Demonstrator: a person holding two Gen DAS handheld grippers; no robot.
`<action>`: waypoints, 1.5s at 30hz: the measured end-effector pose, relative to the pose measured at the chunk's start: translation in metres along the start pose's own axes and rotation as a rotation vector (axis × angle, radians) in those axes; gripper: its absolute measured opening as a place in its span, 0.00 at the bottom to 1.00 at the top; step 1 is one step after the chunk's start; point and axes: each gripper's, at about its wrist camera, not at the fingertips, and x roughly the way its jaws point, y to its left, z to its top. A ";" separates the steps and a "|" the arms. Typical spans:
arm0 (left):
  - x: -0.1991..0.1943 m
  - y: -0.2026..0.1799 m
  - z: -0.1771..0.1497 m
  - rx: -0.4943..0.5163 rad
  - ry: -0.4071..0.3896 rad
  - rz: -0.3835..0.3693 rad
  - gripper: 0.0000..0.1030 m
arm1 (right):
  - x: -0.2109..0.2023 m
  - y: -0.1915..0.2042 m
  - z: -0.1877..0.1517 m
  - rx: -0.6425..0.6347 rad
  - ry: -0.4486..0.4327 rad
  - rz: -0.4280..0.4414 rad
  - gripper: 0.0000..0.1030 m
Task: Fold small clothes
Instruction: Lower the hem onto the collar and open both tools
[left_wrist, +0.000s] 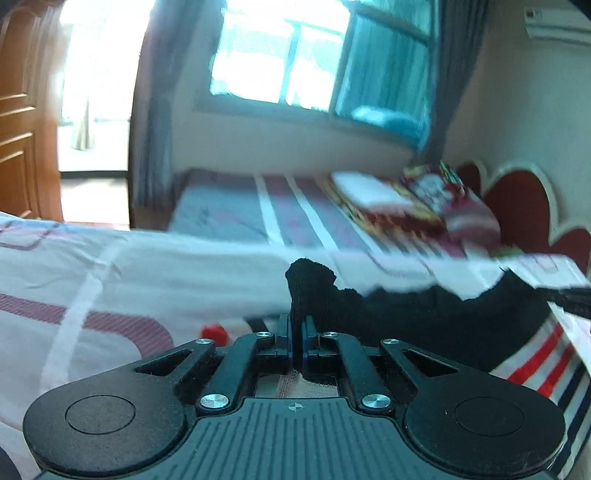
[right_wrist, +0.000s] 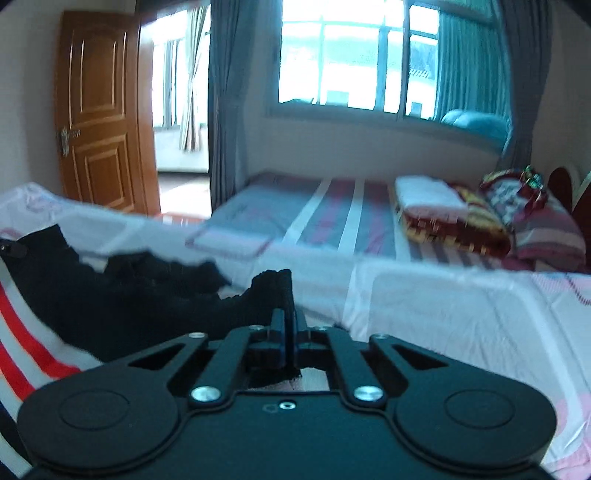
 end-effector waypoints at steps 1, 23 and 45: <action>0.005 0.002 0.002 -0.011 0.012 0.007 0.04 | 0.000 -0.001 0.002 0.010 -0.014 -0.012 0.04; 0.059 -0.111 -0.008 0.056 0.178 -0.060 0.56 | 0.043 0.082 0.017 0.037 0.102 0.062 0.31; -0.010 -0.148 -0.039 0.186 0.095 0.109 0.84 | -0.016 0.109 -0.019 -0.033 0.100 0.013 0.39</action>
